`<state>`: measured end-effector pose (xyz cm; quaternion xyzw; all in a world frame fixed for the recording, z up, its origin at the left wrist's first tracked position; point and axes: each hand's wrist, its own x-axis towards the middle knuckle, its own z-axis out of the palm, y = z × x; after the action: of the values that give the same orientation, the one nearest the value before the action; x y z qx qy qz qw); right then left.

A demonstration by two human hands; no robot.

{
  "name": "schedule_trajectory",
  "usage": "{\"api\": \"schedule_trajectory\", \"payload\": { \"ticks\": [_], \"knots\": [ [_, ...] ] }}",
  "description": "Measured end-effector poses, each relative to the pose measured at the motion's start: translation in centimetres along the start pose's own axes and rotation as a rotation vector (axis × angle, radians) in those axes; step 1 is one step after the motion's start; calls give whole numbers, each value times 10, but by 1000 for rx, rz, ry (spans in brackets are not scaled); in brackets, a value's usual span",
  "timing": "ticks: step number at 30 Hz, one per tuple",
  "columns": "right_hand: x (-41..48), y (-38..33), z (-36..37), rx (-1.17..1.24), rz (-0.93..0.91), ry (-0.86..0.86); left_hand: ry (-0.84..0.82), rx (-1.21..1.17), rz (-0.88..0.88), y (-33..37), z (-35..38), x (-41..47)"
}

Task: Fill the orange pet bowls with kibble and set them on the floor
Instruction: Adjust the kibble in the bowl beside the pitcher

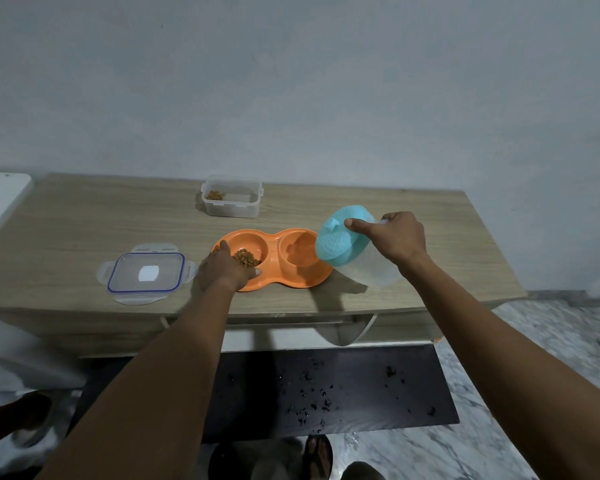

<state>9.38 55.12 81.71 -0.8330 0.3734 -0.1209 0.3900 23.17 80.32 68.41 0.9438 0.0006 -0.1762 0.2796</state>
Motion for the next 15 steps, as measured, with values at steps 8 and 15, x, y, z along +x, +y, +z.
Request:
{"api": "schedule_trajectory", "payload": {
  "ticks": [8,15],
  "knots": [
    [0,-2,-3,-32,-12,17,-1,12,1,0,1,2],
    [1,-4,-3,-34,-22,10,-8,1,-11,-1,2,5]
  ]
}}
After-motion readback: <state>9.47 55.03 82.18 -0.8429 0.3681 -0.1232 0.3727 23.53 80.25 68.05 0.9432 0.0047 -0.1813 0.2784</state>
